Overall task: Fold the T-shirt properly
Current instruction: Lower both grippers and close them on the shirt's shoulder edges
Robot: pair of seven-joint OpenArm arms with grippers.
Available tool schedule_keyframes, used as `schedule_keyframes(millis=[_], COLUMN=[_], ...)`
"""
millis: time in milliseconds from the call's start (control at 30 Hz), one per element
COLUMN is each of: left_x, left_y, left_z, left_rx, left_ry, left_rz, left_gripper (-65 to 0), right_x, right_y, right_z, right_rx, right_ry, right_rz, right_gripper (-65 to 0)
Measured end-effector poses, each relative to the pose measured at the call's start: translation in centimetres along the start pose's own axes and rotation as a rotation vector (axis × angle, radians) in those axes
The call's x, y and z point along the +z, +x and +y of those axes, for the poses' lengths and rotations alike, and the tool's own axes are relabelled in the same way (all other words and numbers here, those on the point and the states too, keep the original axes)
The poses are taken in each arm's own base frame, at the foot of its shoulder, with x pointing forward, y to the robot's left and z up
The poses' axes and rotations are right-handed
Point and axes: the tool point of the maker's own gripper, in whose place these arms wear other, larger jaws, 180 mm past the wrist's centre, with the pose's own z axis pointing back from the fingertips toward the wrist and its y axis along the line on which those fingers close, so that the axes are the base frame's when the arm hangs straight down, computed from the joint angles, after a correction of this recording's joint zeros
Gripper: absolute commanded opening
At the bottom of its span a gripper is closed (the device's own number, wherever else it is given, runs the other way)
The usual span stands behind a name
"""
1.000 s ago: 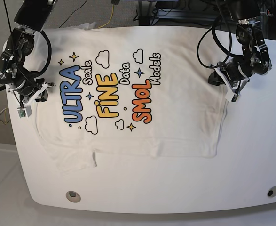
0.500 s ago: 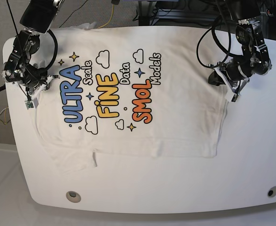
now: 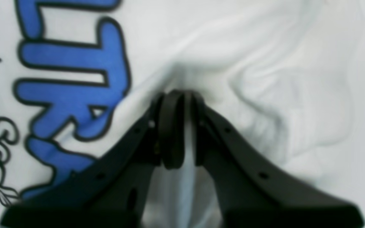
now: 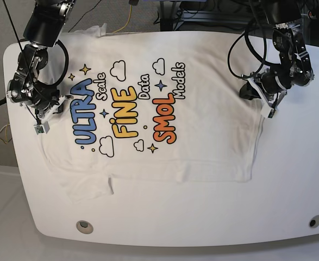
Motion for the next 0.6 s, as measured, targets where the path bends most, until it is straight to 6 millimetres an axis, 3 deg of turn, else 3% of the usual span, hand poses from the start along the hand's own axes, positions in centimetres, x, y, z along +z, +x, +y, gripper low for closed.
schedule_keyframes(millis=[600], left_x=[-1.2], left_y=[2.2], left_z=[0.7], left_rx=[0.024], left_ry=[-0.012], left_rz=[-0.055], left_gripper=[-61.2], right_x=[-1.5], right_y=[2.2], right_z=[0.5], right_rx=[-0.027], right_ry=[0.04], right_rz=[-0.051], right_gripper=[-56.9])
